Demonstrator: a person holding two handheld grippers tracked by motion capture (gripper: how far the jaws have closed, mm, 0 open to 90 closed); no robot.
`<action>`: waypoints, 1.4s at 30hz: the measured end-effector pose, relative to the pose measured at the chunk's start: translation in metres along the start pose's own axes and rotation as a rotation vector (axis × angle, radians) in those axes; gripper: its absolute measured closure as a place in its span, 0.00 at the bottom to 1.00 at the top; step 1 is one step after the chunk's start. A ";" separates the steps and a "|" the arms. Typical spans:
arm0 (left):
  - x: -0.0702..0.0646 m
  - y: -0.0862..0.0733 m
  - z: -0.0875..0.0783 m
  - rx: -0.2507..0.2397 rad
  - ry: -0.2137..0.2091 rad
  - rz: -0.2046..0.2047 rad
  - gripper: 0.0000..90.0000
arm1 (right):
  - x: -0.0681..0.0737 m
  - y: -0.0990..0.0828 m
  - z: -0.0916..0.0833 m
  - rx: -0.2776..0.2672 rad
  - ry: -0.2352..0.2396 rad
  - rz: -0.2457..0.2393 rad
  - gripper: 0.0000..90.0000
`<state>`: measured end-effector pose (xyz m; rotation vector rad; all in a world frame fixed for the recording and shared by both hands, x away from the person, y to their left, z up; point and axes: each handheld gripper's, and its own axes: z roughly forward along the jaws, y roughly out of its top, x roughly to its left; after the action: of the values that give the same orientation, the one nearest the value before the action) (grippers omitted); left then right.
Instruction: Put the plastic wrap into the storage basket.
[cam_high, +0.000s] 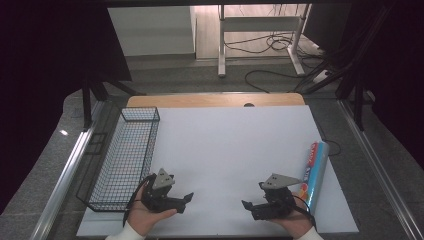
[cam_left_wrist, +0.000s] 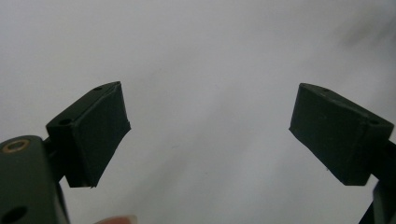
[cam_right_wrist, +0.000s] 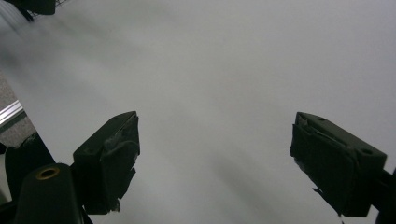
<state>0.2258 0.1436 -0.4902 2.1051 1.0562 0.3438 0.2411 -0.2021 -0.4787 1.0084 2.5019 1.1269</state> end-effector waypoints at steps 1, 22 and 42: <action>0.000 0.000 0.000 0.001 -0.001 -0.002 0.12 | 0.000 0.000 0.000 0.000 -0.002 0.004 0.17; -0.002 -0.001 -0.001 0.025 -0.011 -0.008 0.13 | -0.002 0.008 -0.003 0.034 -0.024 0.071 0.18; -0.003 0.000 0.001 0.045 -0.029 0.001 0.13 | -0.041 0.020 -0.051 -0.032 -0.179 0.158 0.22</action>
<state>0.2244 0.1405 -0.4908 2.1440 1.0550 0.2917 0.2583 -0.2492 -0.4327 1.2573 2.2915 1.0631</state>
